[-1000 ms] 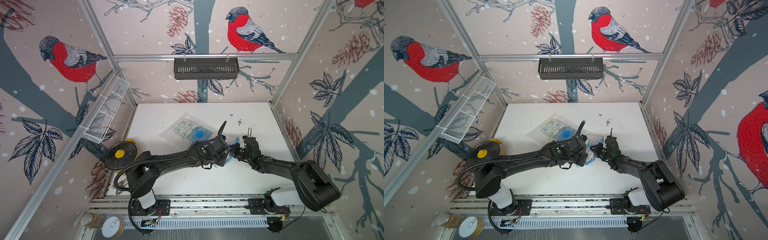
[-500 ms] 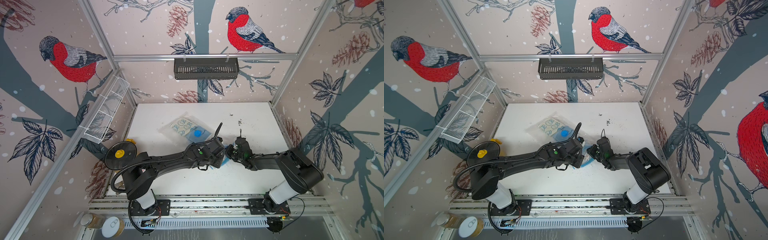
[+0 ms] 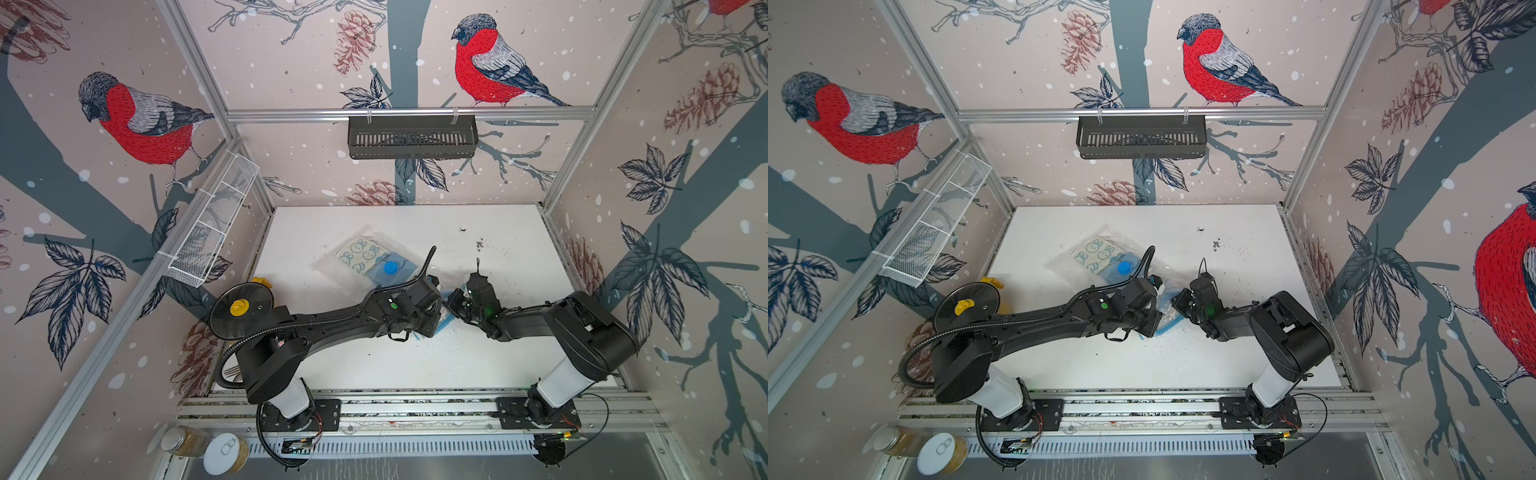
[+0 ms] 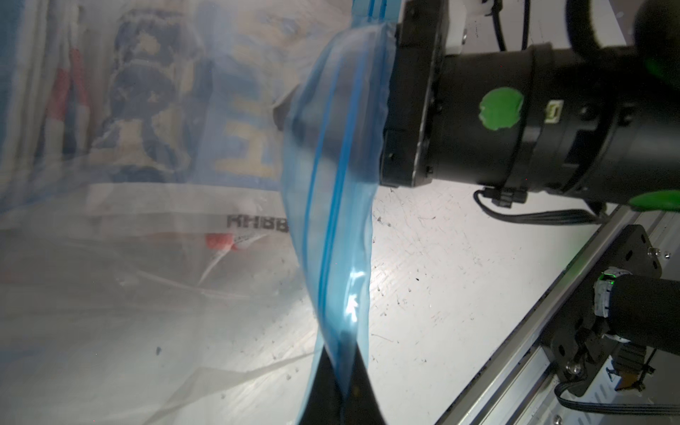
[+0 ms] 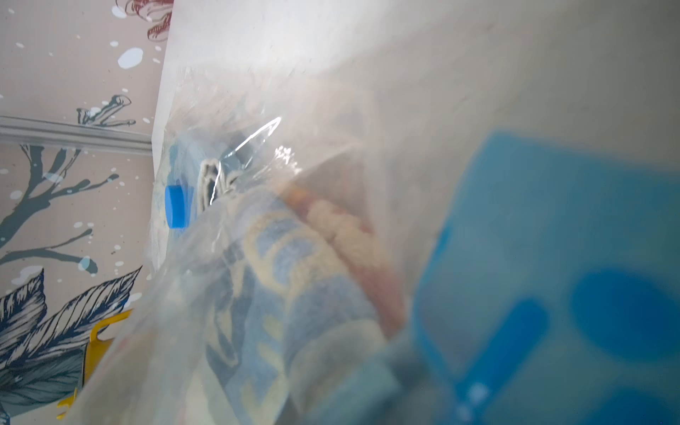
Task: Place the folded towel into the vacuum bag
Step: Place the towel in the vacuum bag.
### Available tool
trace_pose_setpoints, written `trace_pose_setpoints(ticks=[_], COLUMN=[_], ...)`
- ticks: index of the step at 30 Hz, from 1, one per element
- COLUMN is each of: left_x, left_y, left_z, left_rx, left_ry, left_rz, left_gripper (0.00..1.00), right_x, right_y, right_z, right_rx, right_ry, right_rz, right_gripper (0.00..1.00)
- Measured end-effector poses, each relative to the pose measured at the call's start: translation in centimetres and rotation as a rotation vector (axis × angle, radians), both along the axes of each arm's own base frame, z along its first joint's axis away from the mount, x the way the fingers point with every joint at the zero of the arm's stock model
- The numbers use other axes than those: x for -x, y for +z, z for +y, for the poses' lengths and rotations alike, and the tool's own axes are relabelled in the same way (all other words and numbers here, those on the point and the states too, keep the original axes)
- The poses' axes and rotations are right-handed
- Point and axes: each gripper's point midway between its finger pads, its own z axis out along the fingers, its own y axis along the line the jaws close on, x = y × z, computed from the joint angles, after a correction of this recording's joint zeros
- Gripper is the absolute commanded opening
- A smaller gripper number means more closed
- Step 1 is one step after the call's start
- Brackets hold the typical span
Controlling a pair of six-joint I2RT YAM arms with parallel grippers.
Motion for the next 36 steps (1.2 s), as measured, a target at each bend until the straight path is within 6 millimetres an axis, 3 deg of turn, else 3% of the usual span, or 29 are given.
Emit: trace_pose_setpoints(ticks=[6,17,22,28,36], left_x=[0.1,0.1,0.2,0.1,0.3], left_y=[-0.7,-1.1,-1.3,-1.4,-1.3], left_z=[0.5,0.5,0.6,1.3,2.0], left_rx=[-0.006,-0.013,-0.019,-0.019,-0.025], left_ry=[0.004,0.002,-0.004,0.000,0.004], left_rz=[0.006,0.012,0.010,0.008,0.004], left_gripper=[0.00,0.00,0.00,0.00,0.00], right_x=[-0.7,-0.9,-0.8,0.3,1.4], right_y=[0.5,0.3,0.6,3.9,6.0], right_z=[-0.6,1.2,1.1,-1.7,-7.8], right_rx=[-0.008,-0.025,-0.039,-0.038,0.009], right_ry=[-0.049,-0.042,-0.053,-0.093,-0.190], right_rz=[-0.014,-0.026,-0.027,-0.086,-0.131], right_gripper=[0.30,0.36,0.45,0.60,0.64])
